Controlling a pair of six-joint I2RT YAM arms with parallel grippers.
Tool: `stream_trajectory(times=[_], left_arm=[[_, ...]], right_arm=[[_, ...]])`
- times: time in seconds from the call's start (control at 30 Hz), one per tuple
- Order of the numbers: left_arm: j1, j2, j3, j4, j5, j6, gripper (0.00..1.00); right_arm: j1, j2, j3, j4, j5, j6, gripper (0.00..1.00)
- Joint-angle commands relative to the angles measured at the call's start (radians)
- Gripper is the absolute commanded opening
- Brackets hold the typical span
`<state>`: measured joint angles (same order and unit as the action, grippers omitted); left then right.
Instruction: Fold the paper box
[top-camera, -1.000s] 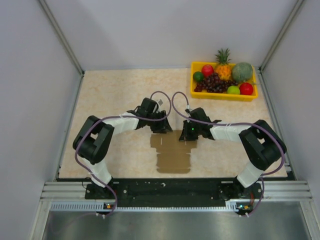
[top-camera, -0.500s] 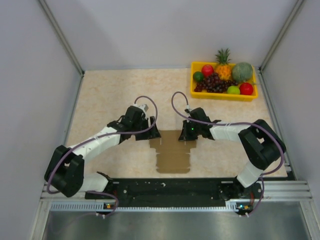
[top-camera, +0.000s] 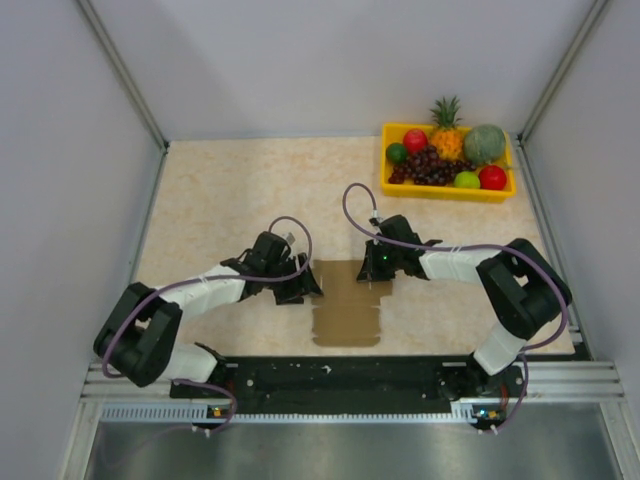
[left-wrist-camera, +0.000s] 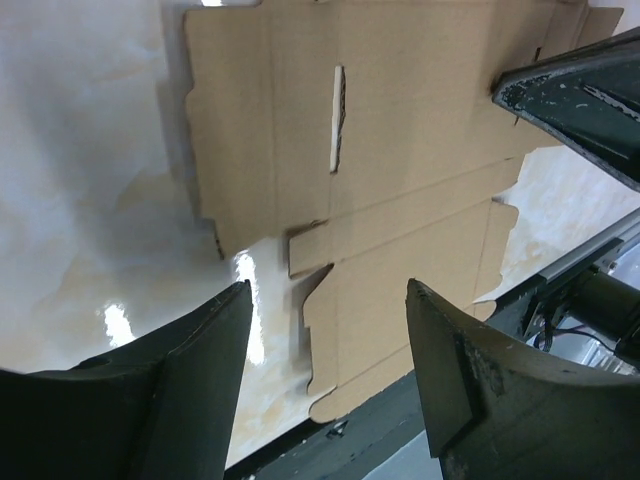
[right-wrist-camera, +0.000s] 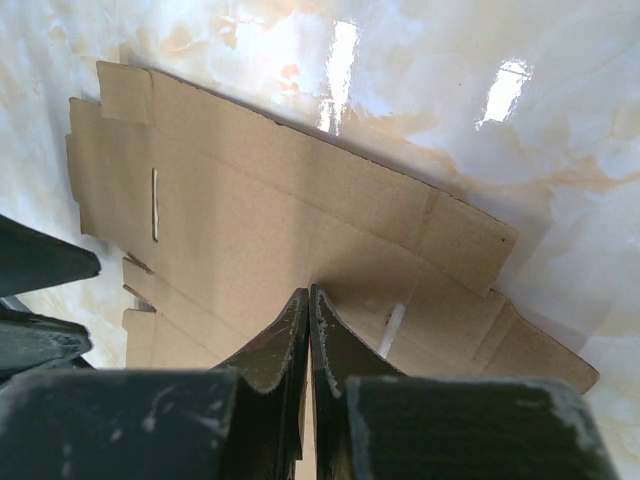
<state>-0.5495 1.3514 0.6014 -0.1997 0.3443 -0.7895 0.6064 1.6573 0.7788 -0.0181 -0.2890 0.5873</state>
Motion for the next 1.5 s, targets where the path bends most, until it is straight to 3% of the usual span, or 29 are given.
stream_trajectory(times=[0.0,0.4,0.77,1.13,1.47], left_arm=[[-0.035,0.083,0.047,0.106,0.028,-0.053,0.67],[-0.084,0.121,0.06,0.118,-0.01,-0.125,0.65],[-0.164,0.057,0.135,0.074,-0.129,-0.123,0.62],[-0.179,0.16,0.159,0.172,-0.067,-0.148,0.62],[-0.146,-0.11,0.124,-0.056,-0.278,0.016,0.81]], right_arm=[[0.007,0.015,-0.021,0.001,0.019,-0.009,0.0],[0.006,0.01,-0.023,0.003,0.016,-0.004,0.0],[0.007,0.016,-0.021,0.003,0.016,0.002,0.0],[0.007,0.019,-0.038,0.01,0.008,0.017,0.0],[0.009,0.01,-0.03,0.01,-0.013,-0.003,0.0]])
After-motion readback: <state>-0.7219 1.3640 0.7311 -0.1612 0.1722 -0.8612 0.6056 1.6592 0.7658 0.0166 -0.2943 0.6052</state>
